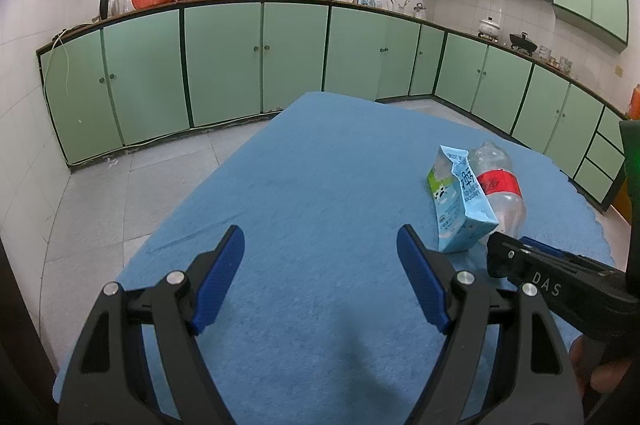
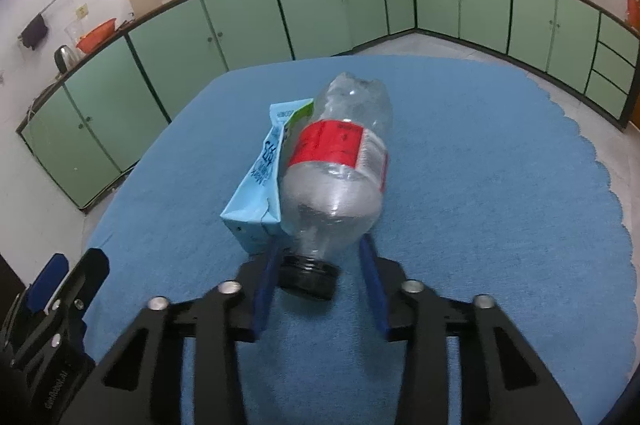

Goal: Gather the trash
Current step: 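Grasp the clear plastic bottle by its cap with the right tool, then grasp the light-blue milk carton with the left tool while the right tool lifts the bottle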

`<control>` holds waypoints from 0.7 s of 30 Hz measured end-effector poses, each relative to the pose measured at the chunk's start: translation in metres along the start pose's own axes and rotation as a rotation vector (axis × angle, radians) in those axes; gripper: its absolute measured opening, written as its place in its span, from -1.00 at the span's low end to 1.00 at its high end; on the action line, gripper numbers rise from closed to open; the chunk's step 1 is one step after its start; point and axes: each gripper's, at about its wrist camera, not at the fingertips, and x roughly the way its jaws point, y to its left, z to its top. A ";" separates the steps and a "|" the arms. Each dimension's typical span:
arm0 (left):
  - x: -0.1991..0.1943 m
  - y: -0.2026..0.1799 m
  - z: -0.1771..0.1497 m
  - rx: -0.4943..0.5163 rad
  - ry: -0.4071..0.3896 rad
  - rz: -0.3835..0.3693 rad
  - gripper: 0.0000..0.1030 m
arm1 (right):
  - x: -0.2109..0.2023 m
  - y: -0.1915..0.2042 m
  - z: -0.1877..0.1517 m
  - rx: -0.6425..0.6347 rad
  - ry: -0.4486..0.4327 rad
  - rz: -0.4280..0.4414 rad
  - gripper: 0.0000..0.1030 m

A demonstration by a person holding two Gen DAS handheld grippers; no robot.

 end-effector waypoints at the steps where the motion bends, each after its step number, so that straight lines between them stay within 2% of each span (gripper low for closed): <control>1: 0.000 -0.001 0.000 0.002 0.000 0.001 0.47 | 0.000 -0.001 0.001 0.003 0.000 0.001 -0.40; 6: 0.002 -0.010 -0.001 0.009 0.003 -0.006 0.47 | -0.009 -0.006 0.001 -0.009 -0.025 -0.006 -0.41; 15: 0.007 -0.021 -0.001 0.022 0.014 -0.031 0.48 | -0.014 -0.027 -0.001 -0.039 0.007 -0.122 -0.39; 21: 0.009 -0.034 0.002 0.038 0.016 -0.055 0.47 | -0.001 -0.045 0.002 0.031 0.032 -0.089 -0.38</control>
